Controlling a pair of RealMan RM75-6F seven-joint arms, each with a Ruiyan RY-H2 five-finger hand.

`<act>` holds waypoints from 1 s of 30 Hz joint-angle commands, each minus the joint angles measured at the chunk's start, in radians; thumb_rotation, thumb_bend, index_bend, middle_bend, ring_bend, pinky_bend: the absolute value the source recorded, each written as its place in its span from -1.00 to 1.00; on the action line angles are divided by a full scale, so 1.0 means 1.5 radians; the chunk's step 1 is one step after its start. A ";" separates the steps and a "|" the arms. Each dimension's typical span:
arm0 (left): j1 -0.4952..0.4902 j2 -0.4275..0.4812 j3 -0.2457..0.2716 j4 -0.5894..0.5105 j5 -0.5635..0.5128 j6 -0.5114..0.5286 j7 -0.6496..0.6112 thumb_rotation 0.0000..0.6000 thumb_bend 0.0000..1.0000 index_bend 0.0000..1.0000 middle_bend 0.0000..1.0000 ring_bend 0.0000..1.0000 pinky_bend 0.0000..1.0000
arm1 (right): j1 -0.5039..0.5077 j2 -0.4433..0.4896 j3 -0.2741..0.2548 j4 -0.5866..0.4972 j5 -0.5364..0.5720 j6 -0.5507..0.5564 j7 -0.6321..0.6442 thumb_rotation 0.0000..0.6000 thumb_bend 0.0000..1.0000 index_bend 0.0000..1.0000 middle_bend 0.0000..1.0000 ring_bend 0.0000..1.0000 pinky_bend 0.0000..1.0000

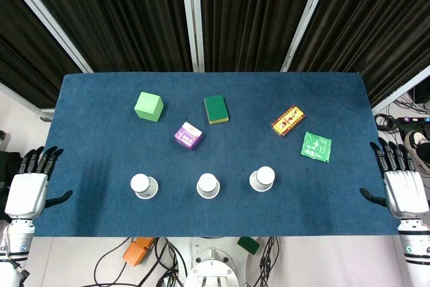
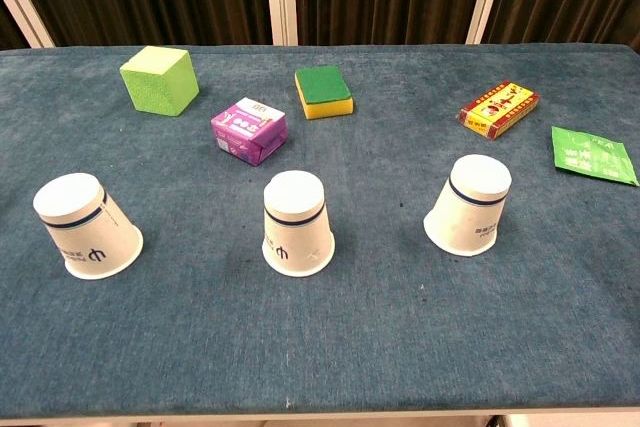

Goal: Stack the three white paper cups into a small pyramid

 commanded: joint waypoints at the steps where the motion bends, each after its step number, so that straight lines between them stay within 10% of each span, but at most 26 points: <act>1: -0.005 0.001 0.003 -0.005 0.000 -0.012 -0.002 1.00 -0.99 -0.71 -0.78 -0.94 -0.86 | 0.000 -0.002 0.001 0.003 -0.002 0.003 0.004 1.00 -0.68 -1.00 -0.89 -1.00 -0.84; 30: -0.163 -0.082 -0.002 -0.099 -0.024 -0.240 0.125 1.00 -0.74 -0.51 -0.37 -0.51 -0.85 | -0.010 -0.004 0.003 0.041 -0.001 0.018 0.055 1.00 -0.68 -1.00 -0.89 -1.00 -0.84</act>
